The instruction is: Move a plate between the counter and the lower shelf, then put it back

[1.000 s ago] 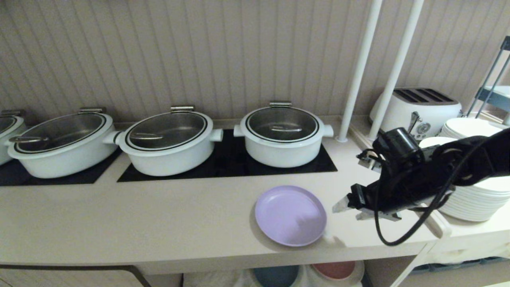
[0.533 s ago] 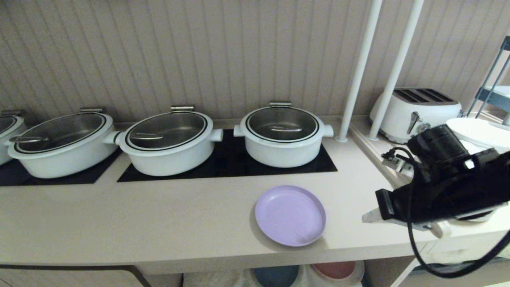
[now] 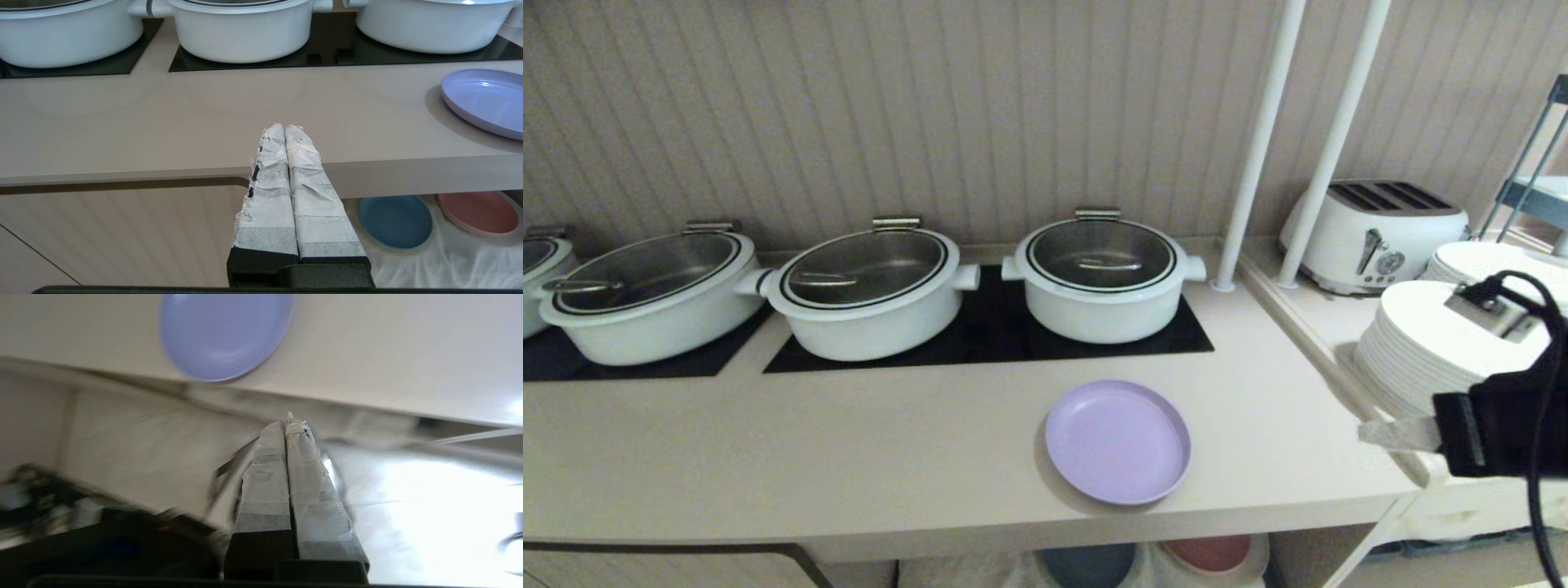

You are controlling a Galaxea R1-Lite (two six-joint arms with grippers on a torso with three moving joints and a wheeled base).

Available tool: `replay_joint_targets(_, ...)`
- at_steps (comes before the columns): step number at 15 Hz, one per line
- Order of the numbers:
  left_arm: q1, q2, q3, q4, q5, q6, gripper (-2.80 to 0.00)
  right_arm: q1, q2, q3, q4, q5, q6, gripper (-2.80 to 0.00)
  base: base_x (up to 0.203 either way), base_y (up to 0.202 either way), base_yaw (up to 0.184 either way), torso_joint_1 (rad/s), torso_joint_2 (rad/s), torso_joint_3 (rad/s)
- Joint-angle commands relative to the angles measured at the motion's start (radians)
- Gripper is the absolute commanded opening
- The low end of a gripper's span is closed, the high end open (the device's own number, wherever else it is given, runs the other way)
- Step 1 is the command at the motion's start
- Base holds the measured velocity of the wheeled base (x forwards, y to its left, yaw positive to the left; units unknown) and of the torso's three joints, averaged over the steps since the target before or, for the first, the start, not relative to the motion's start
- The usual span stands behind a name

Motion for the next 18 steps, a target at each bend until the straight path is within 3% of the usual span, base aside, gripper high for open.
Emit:
replay_joint_targets(1,0.0,0.0,0.0,0.0,0.0,0.0,-2.8,-0.05,-0.118,0.046,-0.002,-0.018,-0.029,-2.8,0.0,0.0,0.0,0.0,0.0,0.0)
replay_joint_targets(4,0.0,0.0,0.0,0.0,0.0,0.0,-2.8,-0.1,-0.248,0.213,-0.077,-0.113,-0.075,-2.8,0.0,0.0,0.0,0.0,0.0,0.0)
replay_joint_targets(10,0.0,0.0,0.0,0.0,0.0,0.0,-2.8,-0.183,-0.599,0.611,-0.417,-0.223,-0.166,-2.8,0.0,0.0,0.0,0.0,0.0,0.0)
replay_joint_targets(14,0.0,0.0,0.0,0.0,0.0,0.0,-2.8,-0.191,-0.851,0.772,-0.464,-0.236,-0.221,-2.8,0.0,0.0,0.0,0.0,0.0,0.0)
replay_joint_targets(18,0.0,0.0,0.0,0.0,0.0,0.0,-2.8,-0.244,-1.021,0.824,-0.41,-0.241,-0.263,-2.8,0.0,0.0,0.0,0.0,0.0,0.0)
